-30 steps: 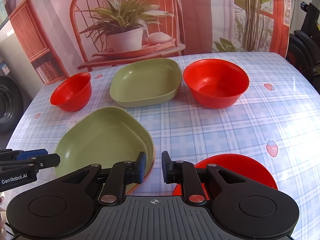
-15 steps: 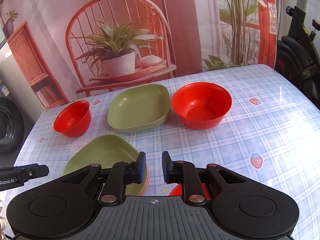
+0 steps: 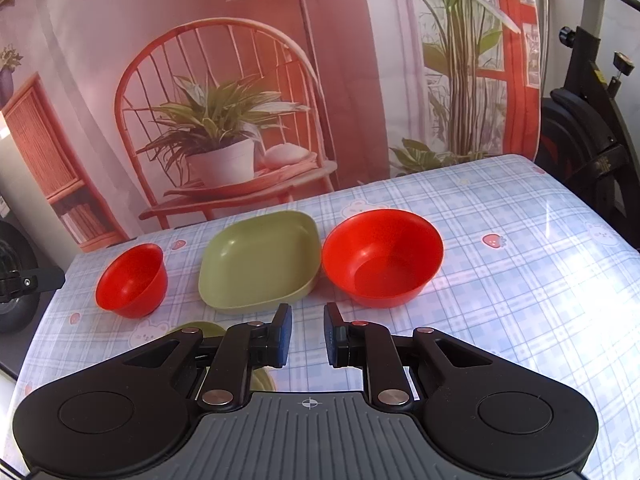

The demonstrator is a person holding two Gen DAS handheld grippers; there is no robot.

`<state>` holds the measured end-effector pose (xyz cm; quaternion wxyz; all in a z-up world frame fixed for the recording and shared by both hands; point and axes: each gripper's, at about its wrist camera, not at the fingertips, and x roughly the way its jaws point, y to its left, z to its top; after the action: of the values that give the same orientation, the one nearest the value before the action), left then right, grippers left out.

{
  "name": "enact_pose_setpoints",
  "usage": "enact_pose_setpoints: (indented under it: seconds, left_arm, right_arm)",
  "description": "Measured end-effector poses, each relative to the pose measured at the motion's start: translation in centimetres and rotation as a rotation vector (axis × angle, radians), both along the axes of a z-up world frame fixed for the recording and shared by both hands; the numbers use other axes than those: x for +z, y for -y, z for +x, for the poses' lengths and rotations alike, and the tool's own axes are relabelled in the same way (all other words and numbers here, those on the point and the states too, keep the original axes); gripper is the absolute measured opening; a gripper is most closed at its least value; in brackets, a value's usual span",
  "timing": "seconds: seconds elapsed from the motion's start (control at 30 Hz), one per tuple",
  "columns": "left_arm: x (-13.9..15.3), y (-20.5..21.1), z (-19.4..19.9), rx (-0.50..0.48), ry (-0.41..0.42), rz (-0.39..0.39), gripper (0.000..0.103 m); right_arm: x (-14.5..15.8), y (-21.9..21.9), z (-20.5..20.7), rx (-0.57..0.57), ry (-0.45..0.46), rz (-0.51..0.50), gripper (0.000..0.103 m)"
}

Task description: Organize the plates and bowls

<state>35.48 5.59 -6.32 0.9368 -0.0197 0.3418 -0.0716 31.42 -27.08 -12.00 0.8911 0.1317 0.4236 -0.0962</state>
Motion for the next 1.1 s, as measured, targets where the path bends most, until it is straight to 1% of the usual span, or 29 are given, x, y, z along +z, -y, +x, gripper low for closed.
enact_pose_setpoints:
  seconds: [0.07,0.17,0.3,0.5,0.6,0.7,0.83,0.9,0.97,1.1]
  left_arm:
    - [0.0,0.5,1.0,-0.005,0.006,0.009,0.032]
    - [-0.7,1.2,2.8,-0.016,-0.010,0.017,0.032]
    - [-2.7,1.7,5.6,-0.024,-0.053,0.010,0.032]
    - [-5.5,2.7,9.3,-0.032,-0.131,0.009,0.032]
    - [-6.3,3.0,10.7,-0.045,-0.154,0.009,0.032]
    - [-6.8,3.1,11.5,-0.046,-0.163,0.006,0.032]
    - [-7.7,2.9,12.6,-0.031,-0.194,-0.033,0.033]
    - [-8.1,3.0,12.9,-0.035,-0.213,-0.038,0.033]
    - [-8.5,3.1,13.1,-0.041,-0.216,-0.020,0.033]
    - [-9.1,2.9,13.5,-0.044,-0.231,-0.030,0.033]
  right_arm:
    - [0.2,0.2,0.8,0.007,0.007,-0.005,0.017]
    - [0.2,0.2,2.1,0.027,0.006,-0.017,0.017]
    - [-0.4,0.5,4.2,0.043,-0.010,-0.018,0.017]
    - [-2.6,1.1,7.3,0.054,-0.083,0.005,0.018]
    - [-3.7,1.2,8.7,0.061,-0.117,0.015,0.017]
    - [-4.4,1.4,10.3,0.066,-0.105,-0.004,0.017]
    - [-5.5,2.0,12.5,0.082,-0.090,-0.007,0.017]
    - [-6.4,2.3,13.4,0.088,-0.112,-0.003,0.018]
    - [-7.4,2.5,14.2,0.101,-0.149,-0.028,0.017]
    - [-8.3,2.7,14.7,0.125,-0.168,-0.017,0.016]
